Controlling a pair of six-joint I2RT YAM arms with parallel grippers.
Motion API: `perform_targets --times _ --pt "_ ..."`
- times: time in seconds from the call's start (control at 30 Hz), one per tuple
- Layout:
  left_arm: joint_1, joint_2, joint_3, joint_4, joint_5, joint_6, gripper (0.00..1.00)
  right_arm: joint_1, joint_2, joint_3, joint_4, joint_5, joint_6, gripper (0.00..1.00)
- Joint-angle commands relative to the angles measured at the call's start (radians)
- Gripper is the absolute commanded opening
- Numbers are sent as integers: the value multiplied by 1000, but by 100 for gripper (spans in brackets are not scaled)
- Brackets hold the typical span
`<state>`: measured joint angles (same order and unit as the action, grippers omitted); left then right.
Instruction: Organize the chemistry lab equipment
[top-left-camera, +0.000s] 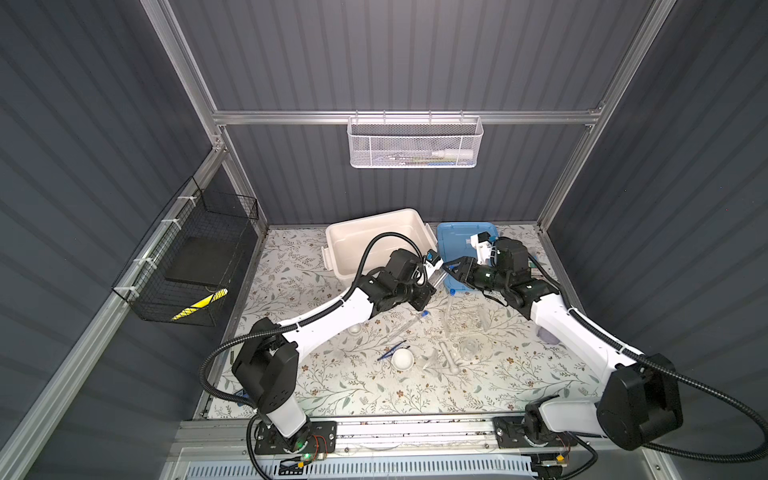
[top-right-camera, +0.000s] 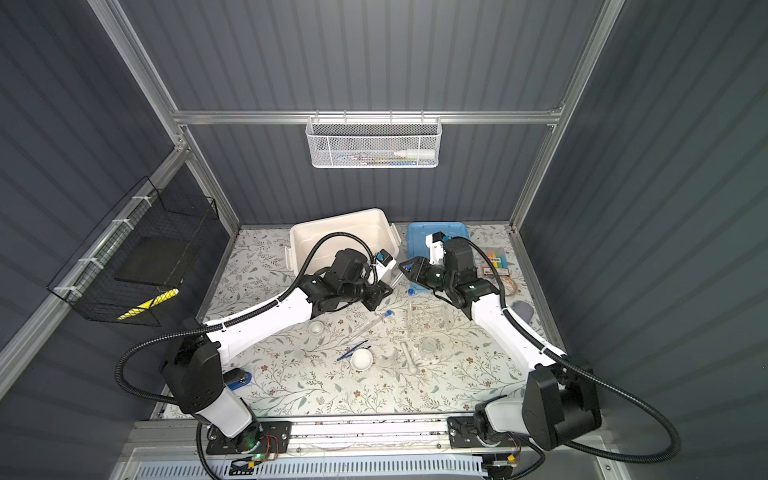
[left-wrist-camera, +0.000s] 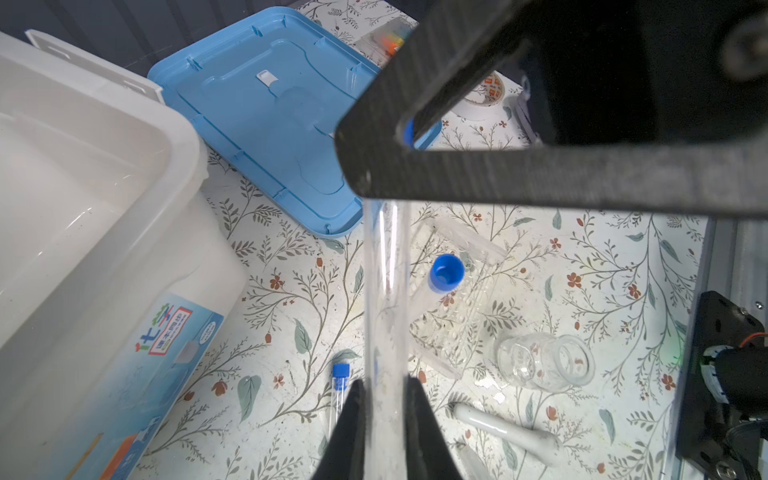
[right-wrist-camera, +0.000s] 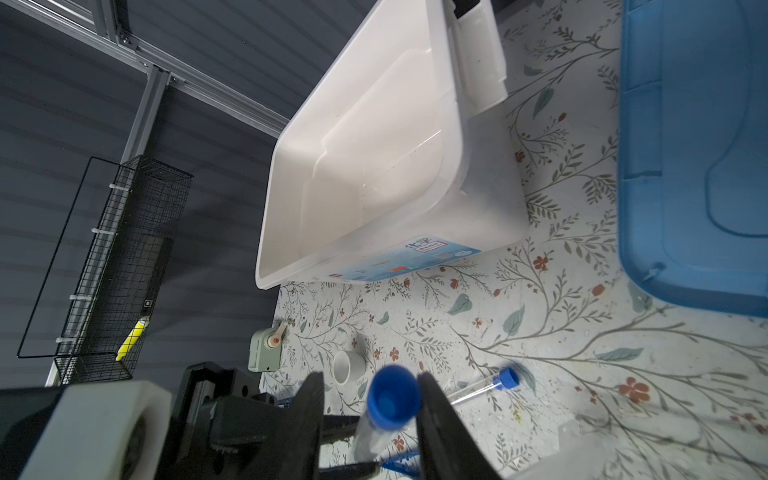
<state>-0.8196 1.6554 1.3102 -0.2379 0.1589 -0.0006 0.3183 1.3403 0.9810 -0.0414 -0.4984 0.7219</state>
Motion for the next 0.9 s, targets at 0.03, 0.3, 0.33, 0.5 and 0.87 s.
perform_targets --times 0.03,0.3,0.33,0.5,0.87 --pt "-7 -14 7 21 27 26 12 -3 10 27 32 -3 1 37" --pt "-7 -14 0 20 30 28 12 -4 13 28 54 2 8 27" --pt "-7 -14 2 21 31 28 11 -3 11 28 55 1 8 26" --pt "-7 -13 0 21 34 30 12 -3 4 19 55 3 1 18" --pt "-7 -23 -2 19 -24 0 50 -2 -29 -2 67 53 -1 13"
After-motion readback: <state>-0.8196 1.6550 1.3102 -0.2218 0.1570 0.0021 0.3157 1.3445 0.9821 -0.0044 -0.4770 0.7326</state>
